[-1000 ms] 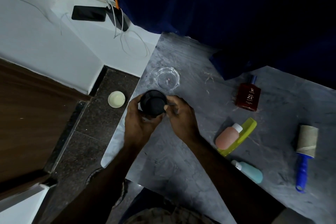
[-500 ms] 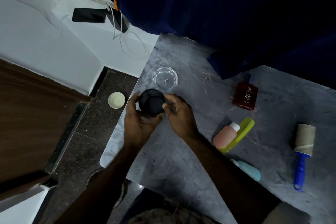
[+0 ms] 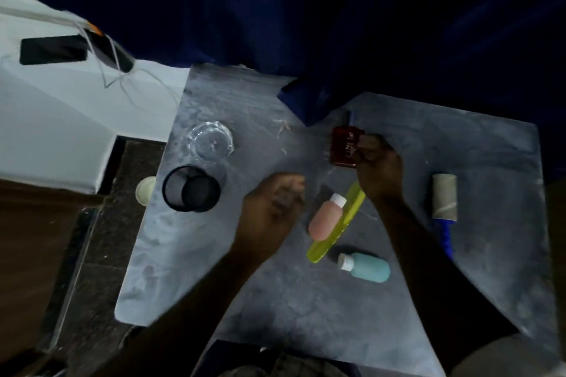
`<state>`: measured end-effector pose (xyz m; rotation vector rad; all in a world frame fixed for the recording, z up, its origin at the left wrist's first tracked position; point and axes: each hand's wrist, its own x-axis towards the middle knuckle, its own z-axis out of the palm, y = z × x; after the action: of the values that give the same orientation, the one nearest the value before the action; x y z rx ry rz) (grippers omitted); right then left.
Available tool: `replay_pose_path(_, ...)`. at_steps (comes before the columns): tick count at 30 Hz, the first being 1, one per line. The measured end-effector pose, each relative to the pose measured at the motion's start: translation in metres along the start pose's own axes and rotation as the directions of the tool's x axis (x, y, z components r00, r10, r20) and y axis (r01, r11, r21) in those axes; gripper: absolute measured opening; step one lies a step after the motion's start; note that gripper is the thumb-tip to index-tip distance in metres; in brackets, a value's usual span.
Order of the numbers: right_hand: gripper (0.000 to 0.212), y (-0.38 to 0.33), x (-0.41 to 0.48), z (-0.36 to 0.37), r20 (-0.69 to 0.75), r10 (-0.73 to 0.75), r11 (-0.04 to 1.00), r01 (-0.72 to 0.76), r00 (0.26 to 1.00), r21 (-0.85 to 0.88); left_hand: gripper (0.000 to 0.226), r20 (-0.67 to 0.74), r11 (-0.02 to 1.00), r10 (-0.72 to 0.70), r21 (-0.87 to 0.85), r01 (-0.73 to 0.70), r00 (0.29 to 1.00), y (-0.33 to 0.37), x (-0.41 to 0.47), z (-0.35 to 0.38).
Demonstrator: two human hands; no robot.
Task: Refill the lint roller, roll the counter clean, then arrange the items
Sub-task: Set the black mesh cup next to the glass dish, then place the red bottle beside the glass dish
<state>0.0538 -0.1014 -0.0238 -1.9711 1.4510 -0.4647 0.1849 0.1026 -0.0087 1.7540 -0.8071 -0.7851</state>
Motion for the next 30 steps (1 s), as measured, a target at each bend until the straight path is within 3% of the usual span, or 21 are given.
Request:
replay_pose_path(3,0.033,0.023,0.026,-0.007,0.019,0.132,0.987,-0.129,0.991,-0.092,0.029,0.093,0.998,-0.060,0.034,0.058,0.994,-0.003,0.066,0.050)
replay_pose_path(7,0.034,0.033,0.044,0.002,0.065,0.208,0.975,-0.202,0.976,-0.088,0.037,0.146,0.968,-0.223,0.150,0.201,0.964,-0.006,0.134,0.100)
replay_pose_path(11,0.032,0.045,0.058,0.008,0.144,0.274,0.957,-0.284,0.951,0.052,0.036,0.123,0.932,-0.238,0.309,0.191,0.963,-0.019,0.157,0.119)
replay_pose_path(13,0.036,0.051,0.058,0.007,0.230,0.290,0.942,-0.319,0.929,0.101,0.037,0.133,0.934,-0.278,0.267,0.235,0.951,-0.019,0.152,0.121)
replay_pose_path(15,0.036,0.053,0.047,0.004,0.314,0.250,0.935,-0.313,0.916,0.167,0.045,0.155,0.950,-0.310,0.093,0.298,0.938,-0.011,0.133,0.117)
replay_pose_path(17,0.032,0.056,0.032,0.001,0.315,0.230,0.896,-0.327,0.921,0.302,0.047,0.105,0.970,-0.238,-0.020,0.241,0.966,-0.008,0.110,0.111)
replay_pose_path(21,0.036,0.049,-0.002,0.004,0.278,0.057,0.954,-0.135,0.959,0.268,0.047,-0.081,0.975,-0.205,-0.105,0.196,0.975,-0.013,0.062,0.096)
replay_pose_path(26,0.032,0.003,-0.022,0.036,0.268,-0.239,0.942,0.156,0.933,0.299,0.034,-0.357,0.991,-0.048,-0.134,-0.001,0.933,-0.015,0.026,0.054)
replay_pose_path(28,0.029,-0.016,-0.019,0.054,0.264,-0.298,0.941,0.235,0.917,0.245,0.047,-0.393,0.994,-0.075,-0.099,0.039,0.917,-0.030,0.033,0.037)
replay_pose_path(30,0.030,-0.034,-0.012,0.070,0.264,-0.317,0.945,0.279,0.911,0.171,0.058,-0.382,0.971,-0.139,-0.236,0.049,0.914,-0.040,0.045,0.024)
